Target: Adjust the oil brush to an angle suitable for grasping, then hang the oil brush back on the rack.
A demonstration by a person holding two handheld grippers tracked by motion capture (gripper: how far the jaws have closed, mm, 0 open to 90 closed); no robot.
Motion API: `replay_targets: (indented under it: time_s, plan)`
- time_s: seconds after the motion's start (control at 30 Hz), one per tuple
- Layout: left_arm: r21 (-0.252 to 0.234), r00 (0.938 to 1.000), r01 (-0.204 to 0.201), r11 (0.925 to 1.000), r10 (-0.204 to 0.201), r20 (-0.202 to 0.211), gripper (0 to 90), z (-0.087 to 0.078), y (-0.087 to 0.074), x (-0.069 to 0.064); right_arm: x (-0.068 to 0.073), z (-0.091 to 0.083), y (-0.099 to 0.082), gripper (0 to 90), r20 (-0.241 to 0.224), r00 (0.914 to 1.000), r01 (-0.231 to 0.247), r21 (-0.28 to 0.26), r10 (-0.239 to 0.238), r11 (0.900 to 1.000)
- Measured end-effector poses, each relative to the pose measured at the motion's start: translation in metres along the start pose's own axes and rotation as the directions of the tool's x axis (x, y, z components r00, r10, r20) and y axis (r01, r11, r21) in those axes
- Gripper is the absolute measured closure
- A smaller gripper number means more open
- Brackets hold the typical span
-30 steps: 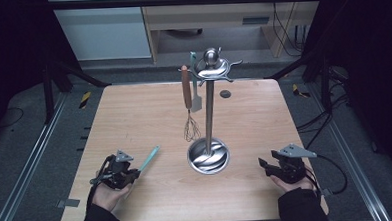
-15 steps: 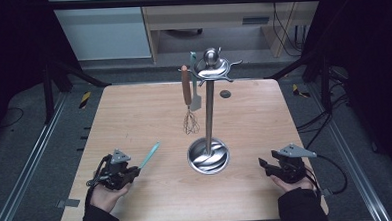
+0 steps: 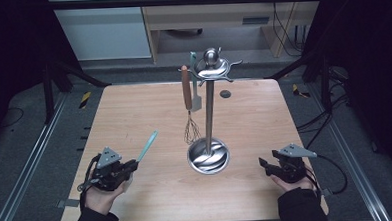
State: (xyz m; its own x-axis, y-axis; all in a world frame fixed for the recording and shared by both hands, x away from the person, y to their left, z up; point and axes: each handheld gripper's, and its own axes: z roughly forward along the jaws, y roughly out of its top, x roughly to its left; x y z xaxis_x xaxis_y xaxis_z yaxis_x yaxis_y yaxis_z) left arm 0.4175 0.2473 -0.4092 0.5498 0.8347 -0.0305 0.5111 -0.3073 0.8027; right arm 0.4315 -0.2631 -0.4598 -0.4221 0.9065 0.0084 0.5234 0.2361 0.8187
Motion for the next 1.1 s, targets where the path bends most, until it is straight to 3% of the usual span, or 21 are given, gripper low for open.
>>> replay_targets:
  time_s: [0.17,0.5,1.1]
  plan:
    - [-0.070,1.0000,0.005,0.9975,-0.005,-0.005,82.9,-0.012,0.008,-0.003,0.000,0.000,0.000,39.2,0.004,1.0000,0.002,-0.002,-0.002,1.0000]
    - [-0.177,0.9999,0.014,0.9841,-0.015,-0.006,82.9,-0.030,0.021,-0.006,-0.002,0.001,0.000,34.7,0.009,0.9999,-0.011,-0.009,0.011,0.9999]
    - [-0.230,0.9999,-0.004,0.9731,0.006,0.010,82.9,-0.040,0.032,-0.018,-0.003,0.003,-0.002,31.0,0.019,0.9998,-0.009,-0.007,0.009,0.9999]
